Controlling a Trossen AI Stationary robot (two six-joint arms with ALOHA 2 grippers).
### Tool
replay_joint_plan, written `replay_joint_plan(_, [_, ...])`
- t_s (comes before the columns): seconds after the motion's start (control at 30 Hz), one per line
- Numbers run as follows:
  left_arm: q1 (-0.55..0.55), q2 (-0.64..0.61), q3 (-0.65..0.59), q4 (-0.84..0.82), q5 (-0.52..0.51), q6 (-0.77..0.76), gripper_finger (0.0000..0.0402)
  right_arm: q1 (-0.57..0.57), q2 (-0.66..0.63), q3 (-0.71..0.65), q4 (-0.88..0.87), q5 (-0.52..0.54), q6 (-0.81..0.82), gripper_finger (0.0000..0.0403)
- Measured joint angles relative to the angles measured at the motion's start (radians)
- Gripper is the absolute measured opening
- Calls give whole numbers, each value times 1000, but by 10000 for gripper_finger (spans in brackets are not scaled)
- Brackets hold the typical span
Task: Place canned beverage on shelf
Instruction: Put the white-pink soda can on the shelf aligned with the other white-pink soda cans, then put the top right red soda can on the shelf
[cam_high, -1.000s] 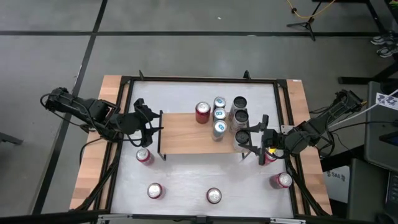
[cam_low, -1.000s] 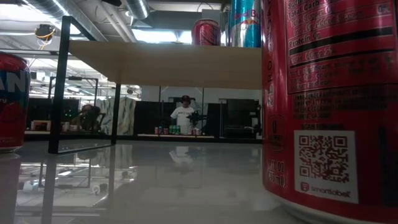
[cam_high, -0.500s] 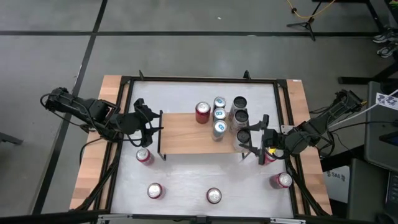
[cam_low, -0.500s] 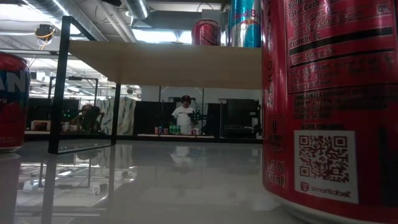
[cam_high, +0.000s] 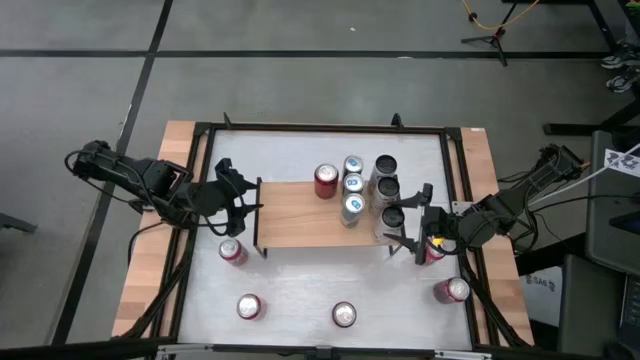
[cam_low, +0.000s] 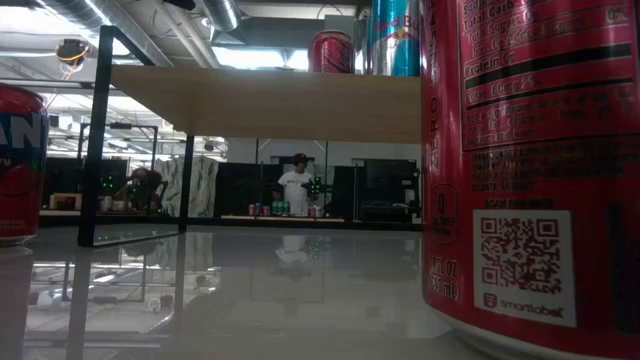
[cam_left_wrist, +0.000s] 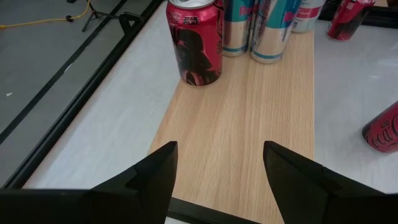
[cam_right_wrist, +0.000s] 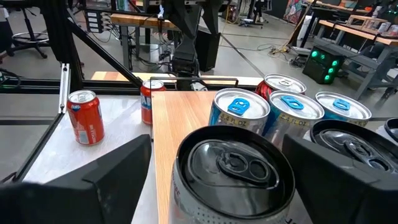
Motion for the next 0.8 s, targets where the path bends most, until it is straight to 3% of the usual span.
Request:
replay_joint_plan(0.37, [0, 0, 0, 0, 0, 0, 229, 0, -11, 1, 66, -7, -1, 353])
replay_joint_plan(0.8, [0, 0, 0, 0, 0, 0, 229, 0, -118, 2, 83, -9, 0, 353])
